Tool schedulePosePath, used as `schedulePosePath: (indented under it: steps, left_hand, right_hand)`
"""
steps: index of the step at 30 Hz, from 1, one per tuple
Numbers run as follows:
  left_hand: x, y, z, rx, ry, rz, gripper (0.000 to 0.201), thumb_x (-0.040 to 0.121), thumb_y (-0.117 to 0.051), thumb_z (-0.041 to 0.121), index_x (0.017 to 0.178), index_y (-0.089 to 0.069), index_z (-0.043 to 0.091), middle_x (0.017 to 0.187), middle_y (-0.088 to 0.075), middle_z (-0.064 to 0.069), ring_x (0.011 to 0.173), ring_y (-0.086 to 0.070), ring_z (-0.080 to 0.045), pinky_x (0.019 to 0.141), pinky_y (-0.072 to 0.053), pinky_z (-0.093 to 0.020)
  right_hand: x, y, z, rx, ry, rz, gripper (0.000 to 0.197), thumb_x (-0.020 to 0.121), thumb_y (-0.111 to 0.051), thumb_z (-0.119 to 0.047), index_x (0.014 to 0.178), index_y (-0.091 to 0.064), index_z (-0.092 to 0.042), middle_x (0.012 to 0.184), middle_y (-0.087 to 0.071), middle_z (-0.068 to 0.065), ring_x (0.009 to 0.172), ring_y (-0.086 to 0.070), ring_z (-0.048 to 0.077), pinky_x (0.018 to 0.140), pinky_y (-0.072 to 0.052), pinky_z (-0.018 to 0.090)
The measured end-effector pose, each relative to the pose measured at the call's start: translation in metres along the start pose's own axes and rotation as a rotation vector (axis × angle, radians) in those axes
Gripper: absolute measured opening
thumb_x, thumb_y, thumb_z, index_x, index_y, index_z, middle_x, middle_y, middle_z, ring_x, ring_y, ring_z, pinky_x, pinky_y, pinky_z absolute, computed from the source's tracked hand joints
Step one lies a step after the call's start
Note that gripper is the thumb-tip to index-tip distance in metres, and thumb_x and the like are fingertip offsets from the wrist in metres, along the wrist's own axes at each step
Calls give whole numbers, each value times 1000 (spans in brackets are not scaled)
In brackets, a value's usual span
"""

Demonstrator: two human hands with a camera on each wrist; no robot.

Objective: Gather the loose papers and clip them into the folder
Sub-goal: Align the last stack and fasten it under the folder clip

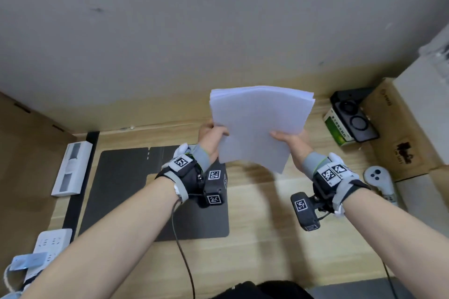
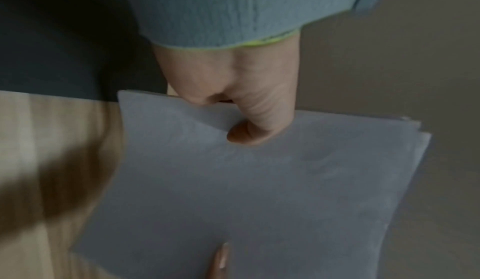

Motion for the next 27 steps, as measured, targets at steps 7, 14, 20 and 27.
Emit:
schedulePosePath:
  steps: [7,14,20,27]
  left_hand:
    - [-22,-11,-57,283,-32,-51,33,67,-63,-11,78,-63,21,90,-65,-7,88,-60,-21,81,-50,-36]
    - [-21,-21,-55,246,-50,-44,37,56,-64,5,92,-69,15,96,-72,-8,88,-65,-20,85,-52,-35]
    - [-11,-21,-59,364,-38,19,25,68,-63,-10,82,-62,11,88,-64,-9,83,-58,-19,75,-47,-30]
    - [-6,-15,-68,416,-14,-8,27,71,-62,-12,94,-68,1,90,-68,-10,82,-63,-20,73,-51,-25]
  right_hand:
    - [-20,34,34,-82,-42,65,40,60,-87,-10,97,-71,-16,90,-74,0,84,-69,15,73,-54,23]
    - [-10,50,36,-78,-53,145,29,68,-86,-10,94,-73,-15,95,-77,6,89,-71,19,80,-57,35]
    - [-13,48,61,-112,-90,140,28,67,-86,-4,89,-72,-15,91,-76,4,83,-68,20,79,-54,36]
    - [-15,45,73,-56,-117,87,31,65,-85,2,89,-72,-13,97,-74,8,89,-67,23,83,-54,39]
Point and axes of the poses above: each hand's wrist, its own x-axis towards the middle knuckle, its own y-axis out of the back of the hand, z = x × y, the point moved 9 cm from there along x, towards the middle knuckle
